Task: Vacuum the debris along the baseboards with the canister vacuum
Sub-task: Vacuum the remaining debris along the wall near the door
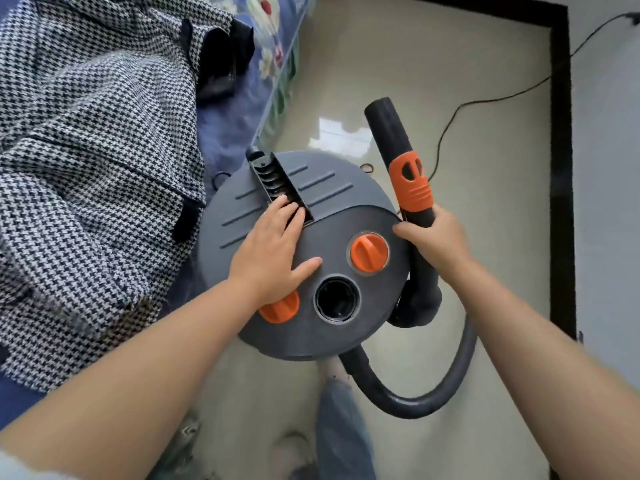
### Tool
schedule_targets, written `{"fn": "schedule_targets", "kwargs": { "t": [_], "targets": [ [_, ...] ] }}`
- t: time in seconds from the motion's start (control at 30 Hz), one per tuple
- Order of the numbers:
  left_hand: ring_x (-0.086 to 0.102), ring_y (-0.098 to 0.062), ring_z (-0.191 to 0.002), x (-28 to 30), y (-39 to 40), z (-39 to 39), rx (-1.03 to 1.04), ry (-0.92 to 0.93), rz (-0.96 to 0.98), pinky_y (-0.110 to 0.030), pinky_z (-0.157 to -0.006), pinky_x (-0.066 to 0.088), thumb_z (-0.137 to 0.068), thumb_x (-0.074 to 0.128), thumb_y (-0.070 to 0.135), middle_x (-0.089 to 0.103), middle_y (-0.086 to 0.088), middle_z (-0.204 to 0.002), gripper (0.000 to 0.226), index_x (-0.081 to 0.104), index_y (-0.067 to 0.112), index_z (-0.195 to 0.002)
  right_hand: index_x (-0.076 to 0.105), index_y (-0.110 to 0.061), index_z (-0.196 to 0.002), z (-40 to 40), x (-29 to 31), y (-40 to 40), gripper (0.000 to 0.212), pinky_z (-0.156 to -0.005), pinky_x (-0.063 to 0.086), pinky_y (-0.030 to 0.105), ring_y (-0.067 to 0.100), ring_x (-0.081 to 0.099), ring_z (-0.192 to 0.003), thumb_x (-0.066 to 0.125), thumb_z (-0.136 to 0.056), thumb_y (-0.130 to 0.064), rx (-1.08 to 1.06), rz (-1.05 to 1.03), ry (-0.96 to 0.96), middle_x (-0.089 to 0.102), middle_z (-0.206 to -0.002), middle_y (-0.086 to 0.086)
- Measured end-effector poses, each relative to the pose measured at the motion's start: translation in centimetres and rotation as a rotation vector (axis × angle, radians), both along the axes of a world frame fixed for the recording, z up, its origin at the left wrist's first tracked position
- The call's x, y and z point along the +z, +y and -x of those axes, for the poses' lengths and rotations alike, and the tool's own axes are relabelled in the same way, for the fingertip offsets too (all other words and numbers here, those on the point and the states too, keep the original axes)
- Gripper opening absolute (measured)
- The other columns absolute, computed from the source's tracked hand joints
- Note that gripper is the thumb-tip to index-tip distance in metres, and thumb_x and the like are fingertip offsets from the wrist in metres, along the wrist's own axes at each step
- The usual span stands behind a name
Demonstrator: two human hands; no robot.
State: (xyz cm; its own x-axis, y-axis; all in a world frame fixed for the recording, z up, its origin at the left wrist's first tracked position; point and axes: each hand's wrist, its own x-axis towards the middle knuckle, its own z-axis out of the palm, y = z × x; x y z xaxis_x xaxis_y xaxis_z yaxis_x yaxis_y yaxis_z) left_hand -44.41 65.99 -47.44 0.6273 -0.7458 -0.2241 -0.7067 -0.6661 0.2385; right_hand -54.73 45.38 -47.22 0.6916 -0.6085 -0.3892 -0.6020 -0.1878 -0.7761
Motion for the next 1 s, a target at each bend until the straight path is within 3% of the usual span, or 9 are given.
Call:
{"fn": "schedule_targets", "kwargs": {
  "t": [0.13,0.2,0.27,0.3,0.37,0.43,0.53,0.77,1.0],
  "targets": [
    [-0.01,-0.02,-0.145,-0.6,2.7,4.6,-0.162,-0.032,-0.102,-0.028,-0.114,-0.013,-0.094,0.028,0.054,-0.002,-0.008,-0.158,0.078,0.001,0.007,-0.149,0.047,-0.014,-0.067,5.1,1.3,4.5,0.021,-0.053,0.034,0.026,0.022,0.047,-0.062,0.067,-0.075,-0.018,0.036,0.213,0.103,0.048,-0.061,-0.001],
    [0.003,-0.021,-0.144,-1.0,4.4,7.0,-0.142,-0.063,-0.017,-0.028,-0.113,-0.008,-0.091,0.02,0.05,0.015,-0.014,-0.156,0.075,0.016,0.001,-0.147,0.057,-0.014,-0.08,6.8,1.9,7.0,0.021,-0.057,0.034,0.026,0.029,0.055,-0.081,0.065,-0.069,-0.031,0.109,0.241,0.125,0.06,-0.077,0.004],
    [0.024,-0.024,-0.135,-1.2,6.1,9.5,-0.002,-0.051,0.04,-0.033,-0.11,0.005,-0.085,0.028,0.043,0.038,-0.021,-0.144,0.073,0.039,-0.007,-0.137,0.057,-0.012,-0.122,8.2,2.4,8.9,0.073,-0.089,0.037,0.025,0.025,0.048,-0.121,0.053,-0.057,-0.044,0.258,0.239,0.128,0.057,-0.128,0.01],
    [0.027,-0.026,-0.132,-1.3,6.9,10.5,0.068,-0.039,0.056,-0.036,-0.109,0.007,-0.082,0.031,0.042,0.041,-0.023,-0.141,0.073,0.042,-0.009,-0.134,0.049,-0.013,-0.133,8.7,2.5,9.9,0.085,-0.106,0.028,0.03,0.022,0.035,-0.135,0.05,-0.054,-0.042,0.32,0.23,0.111,0.042,-0.145,0.006],
    [0.024,-0.025,-0.133,-1.9,8.7,13.1,0.161,-0.015,0.062,-0.037,-0.109,0.005,-0.08,0.032,0.043,0.039,-0.024,-0.143,0.077,0.041,-0.011,-0.134,0.041,-0.017,-0.139,9.7,2.1,12.5,0.087,-0.117,0.004,0.043,0.018,0.014,-0.144,0.049,-0.056,-0.042,0.469,0.26,0.121,0.021,-0.156,0.0],
    [0.021,-0.024,-0.134,-2.3,10.1,15.5,0.226,-0.003,0.107,-0.034,-0.11,0.001,-0.08,0.031,0.044,0.037,-0.023,-0.144,0.077,0.04,-0.01,-0.135,0.033,-0.017,-0.144,10.0,1.5,14.7,0.085,-0.114,-0.007,0.047,0.015,0.0,-0.146,0.052,-0.067,-0.047,0.498,0.338,0.193,0.008,-0.159,-0.001],
    [0.007,-0.017,-0.137,-2.8,11.4,17.8,0.326,-0.007,0.216,-0.025,-0.11,-0.011,-0.08,0.02,0.045,0.024,-0.015,-0.151,0.079,0.031,-0.004,-0.141,0.02,-0.012,-0.148,9.0,0.8,15.4,0.082,-0.113,-0.008,0.053,0.022,-0.007,-0.146,0.054,-0.082,-0.047,0.446,0.518,0.306,0.004,-0.159,0.002],
    [0.0,-0.02,-0.146,-3.3,12.6,17.7,0.354,-0.02,0.222,-0.026,-0.112,-0.013,-0.079,0.014,0.042,0.006,-0.007,-0.157,0.079,0.014,0.004,-0.148,0.041,-0.019,-0.136,11.2,-0.2,16.1,0.066,-0.116,0.008,0.045,0.021,0.029,-0.133,0.055,-0.08,-0.05,0.436,0.603,0.199,0.042,-0.139,-0.001],
    [-0.005,-0.016,-0.146,-2.9,16.9,18.9,0.248,0.067,0.17,-0.027,-0.114,-0.01,-0.079,0.018,0.034,0.001,-0.005,-0.158,0.076,0.012,0.006,-0.149,0.024,-0.014,-0.146,15.8,-0.9,21.7,0.08,-0.116,0.008,0.043,0.02,0.017,-0.14,0.051,-0.083,-0.054,0.343,0.646,0.24,0.027,-0.149,0.0]
  ]
}}
